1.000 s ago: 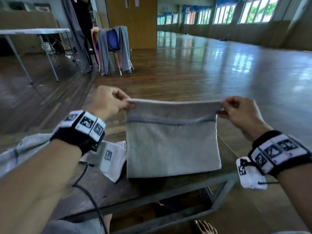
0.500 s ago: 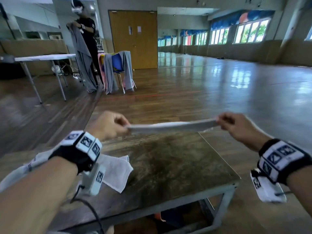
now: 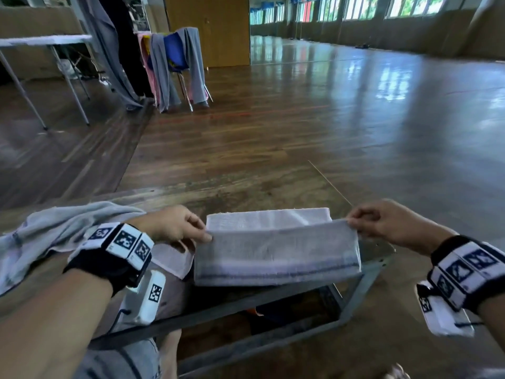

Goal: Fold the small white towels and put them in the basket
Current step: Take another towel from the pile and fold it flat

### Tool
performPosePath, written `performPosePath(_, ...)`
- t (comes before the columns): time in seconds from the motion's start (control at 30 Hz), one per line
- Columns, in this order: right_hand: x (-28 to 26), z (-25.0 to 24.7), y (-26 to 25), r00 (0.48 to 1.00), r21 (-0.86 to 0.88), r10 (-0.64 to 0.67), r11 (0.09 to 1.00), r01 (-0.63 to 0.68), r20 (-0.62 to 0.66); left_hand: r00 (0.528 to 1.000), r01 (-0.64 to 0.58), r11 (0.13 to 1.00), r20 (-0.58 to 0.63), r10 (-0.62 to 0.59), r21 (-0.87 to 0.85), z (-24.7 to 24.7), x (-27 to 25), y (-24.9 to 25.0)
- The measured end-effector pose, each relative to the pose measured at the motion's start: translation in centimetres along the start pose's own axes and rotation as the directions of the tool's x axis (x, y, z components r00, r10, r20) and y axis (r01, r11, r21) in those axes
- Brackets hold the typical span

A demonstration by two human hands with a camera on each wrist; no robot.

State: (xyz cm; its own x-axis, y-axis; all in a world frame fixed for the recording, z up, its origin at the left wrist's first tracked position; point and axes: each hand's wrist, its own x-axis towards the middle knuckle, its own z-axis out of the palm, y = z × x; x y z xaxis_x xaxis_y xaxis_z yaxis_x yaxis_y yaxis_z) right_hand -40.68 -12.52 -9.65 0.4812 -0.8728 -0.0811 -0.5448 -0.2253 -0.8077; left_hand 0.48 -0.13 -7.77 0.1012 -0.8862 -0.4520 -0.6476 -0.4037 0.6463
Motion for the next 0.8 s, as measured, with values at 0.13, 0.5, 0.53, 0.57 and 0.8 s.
performPosePath(0.13, 4.4, 1.7, 0.8, 0.966, -0.123, -0.054, 0.992, 0.023, -0.254, 0.94, -0.106, 0.994, -0.328, 0.096, -0.013, 0.2, 4.0, -0.3)
performPosePath(0.5, 9.2, 5.0, 3.3, 0.965, -0.33, 0.028, 0.937, -0.116, -0.261, 0.905, -0.014, 0.961, -0.406, 0.13, 0.277, 2.1, 8.2, -0.5)
performPosePath(0.53, 9.3, 5.1, 3.3, 0.963, -0.335, 0.027, 0.935, -0.119, -0.268, 0.911, -0.011, 0.964, -0.396, 0.12, 0.266, 1.9, 8.1, -0.4)
performPosePath(0.57, 9.3, 5.1, 3.3, 0.961, -0.346, 0.018, 0.931, -0.117, -0.275, 0.92, -0.016, 0.968, -0.377, 0.112, 0.25, 1.8, 7.9, -0.2)
performPosePath(0.8, 8.9, 4.8, 2.6, 0.966, -0.416, -0.034, 0.906, -0.079, -0.258, 0.913, -0.089, 0.965, -0.366, 0.178, 0.248, 0.9, 6.5, 0.8)
